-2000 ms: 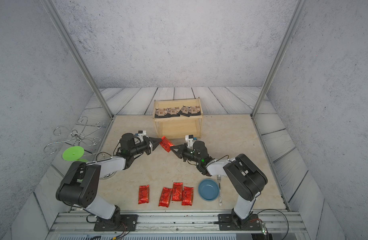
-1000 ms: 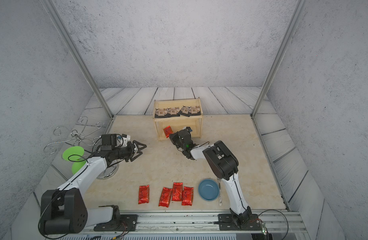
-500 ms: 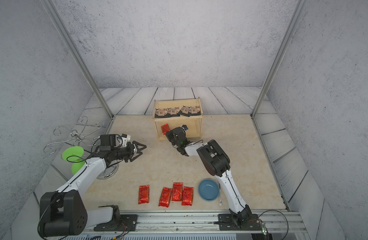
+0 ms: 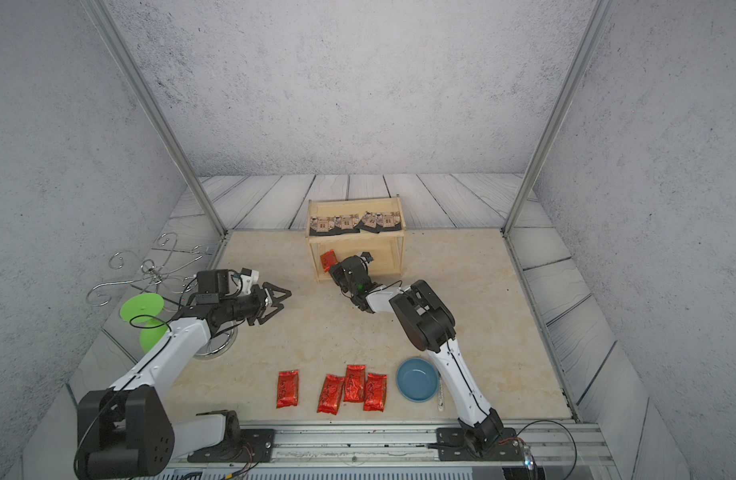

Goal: Place the tea bags on the shelf by color
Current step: Place the tea bag on the shelf.

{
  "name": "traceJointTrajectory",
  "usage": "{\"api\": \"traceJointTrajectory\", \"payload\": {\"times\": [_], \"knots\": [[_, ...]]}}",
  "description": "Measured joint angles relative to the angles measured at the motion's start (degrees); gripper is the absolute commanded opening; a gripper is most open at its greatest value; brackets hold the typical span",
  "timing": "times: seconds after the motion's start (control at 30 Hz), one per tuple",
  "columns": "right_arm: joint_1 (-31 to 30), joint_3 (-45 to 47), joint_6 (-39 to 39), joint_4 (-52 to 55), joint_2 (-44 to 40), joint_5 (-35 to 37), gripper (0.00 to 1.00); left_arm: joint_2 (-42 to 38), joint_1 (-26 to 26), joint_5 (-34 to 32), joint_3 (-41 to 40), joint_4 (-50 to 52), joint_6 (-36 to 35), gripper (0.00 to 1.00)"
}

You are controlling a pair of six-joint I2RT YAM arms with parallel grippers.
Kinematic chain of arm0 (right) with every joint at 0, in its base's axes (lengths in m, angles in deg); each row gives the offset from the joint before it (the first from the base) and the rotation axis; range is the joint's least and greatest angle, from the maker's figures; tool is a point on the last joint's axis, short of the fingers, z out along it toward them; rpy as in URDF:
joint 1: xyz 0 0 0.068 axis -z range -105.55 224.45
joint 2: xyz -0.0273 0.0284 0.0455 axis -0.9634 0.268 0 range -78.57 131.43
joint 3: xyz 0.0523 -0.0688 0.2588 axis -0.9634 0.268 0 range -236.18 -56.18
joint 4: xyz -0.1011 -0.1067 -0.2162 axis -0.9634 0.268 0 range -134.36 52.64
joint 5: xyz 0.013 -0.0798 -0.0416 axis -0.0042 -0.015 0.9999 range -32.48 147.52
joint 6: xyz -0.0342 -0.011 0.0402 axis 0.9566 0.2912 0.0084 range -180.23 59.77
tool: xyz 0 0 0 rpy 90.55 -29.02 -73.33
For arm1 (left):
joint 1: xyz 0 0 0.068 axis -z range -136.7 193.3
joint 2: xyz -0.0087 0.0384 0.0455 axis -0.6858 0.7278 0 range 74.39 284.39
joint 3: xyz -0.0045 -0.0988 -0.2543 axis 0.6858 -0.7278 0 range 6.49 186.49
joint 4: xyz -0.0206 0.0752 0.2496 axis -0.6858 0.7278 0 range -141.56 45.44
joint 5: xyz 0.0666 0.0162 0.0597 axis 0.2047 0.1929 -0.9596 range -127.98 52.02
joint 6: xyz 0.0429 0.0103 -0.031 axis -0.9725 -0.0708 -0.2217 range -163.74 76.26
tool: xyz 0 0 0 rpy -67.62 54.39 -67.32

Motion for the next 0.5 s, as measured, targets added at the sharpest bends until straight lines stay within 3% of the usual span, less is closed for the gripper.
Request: {"api": "traceJointTrajectory", "payload": {"times": [0.17, 0.5], "knots": [[0.0, -1.6, 0.1, 1.2, 0.9, -0.3, 0.12, -0.9, -0.1, 0.7, -1.3, -1.1, 0.2, 0.65], [-0.6, -1.9, 0.3, 3.0, 1.6, -2.5, 0.2, -1.2, -0.6, 2.3, -2.3, -2.3, 1.0, 0.65]]}}
